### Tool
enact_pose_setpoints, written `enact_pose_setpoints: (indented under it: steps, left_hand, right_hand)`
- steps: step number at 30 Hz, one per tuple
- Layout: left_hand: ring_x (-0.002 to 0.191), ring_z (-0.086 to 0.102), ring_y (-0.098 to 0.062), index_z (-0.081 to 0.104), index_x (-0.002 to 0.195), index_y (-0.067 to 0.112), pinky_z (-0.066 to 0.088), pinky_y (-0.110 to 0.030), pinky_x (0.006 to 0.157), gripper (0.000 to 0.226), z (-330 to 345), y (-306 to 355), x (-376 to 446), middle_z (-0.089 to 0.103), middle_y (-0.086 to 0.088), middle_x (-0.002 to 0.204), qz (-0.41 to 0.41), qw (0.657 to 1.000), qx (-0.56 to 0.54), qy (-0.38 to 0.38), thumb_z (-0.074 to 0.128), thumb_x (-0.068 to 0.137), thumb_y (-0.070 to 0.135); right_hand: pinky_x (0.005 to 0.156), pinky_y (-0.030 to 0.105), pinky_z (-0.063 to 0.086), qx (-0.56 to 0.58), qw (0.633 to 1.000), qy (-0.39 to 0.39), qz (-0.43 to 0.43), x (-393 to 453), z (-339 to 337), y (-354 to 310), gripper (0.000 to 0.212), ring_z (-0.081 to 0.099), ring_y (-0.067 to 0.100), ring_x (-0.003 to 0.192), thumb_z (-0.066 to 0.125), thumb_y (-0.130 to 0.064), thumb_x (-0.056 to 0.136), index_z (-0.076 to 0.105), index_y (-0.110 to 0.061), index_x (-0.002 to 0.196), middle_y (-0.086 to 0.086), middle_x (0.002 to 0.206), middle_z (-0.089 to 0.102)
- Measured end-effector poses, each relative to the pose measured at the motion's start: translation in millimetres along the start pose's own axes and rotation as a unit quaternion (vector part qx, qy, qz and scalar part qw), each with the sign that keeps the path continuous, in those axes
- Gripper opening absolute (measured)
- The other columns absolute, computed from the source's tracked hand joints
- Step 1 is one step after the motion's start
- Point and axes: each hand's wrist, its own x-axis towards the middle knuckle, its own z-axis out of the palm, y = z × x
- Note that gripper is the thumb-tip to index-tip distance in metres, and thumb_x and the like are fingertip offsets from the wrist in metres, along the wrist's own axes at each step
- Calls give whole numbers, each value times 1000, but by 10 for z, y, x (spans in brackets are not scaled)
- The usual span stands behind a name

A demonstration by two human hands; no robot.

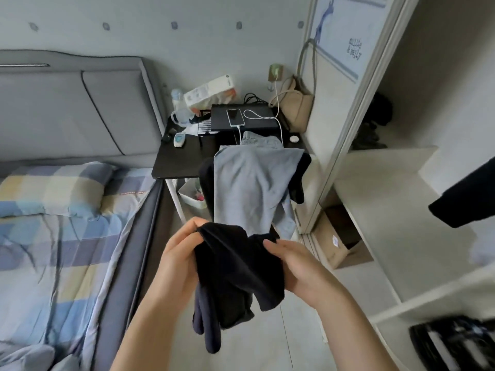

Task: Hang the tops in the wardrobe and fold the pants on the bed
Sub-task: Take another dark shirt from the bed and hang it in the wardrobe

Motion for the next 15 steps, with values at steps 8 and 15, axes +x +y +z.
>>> enact_pose_setpoints:
  steps: [8, 15]
  left_hand:
    - [80, 58, -26, 65, 90, 10, 42, -35, 74, 28, 202, -374, 496, 66, -8, 92, -123, 975, 120, -141, 52, 65, 6]
    - [81, 73, -26, 62, 118, 23, 54, -32, 80, 25, 849, -501, 1447, 72, 1, 106, -145, 944, 237, -180, 49, 100, 35]
  right_hand:
    - [78, 37, 40, -149, 952, 140, -229, -85, -579, -643, 30, 55, 25, 82, 62, -34, 83, 62, -5, 91, 20, 82, 57]
    - [61, 35, 36, -330, 919, 40, -214, -41, -759, -1309, 29, 21, 32, 60, 54, -15, 70, 34, 1, 56, 13, 61, 20]
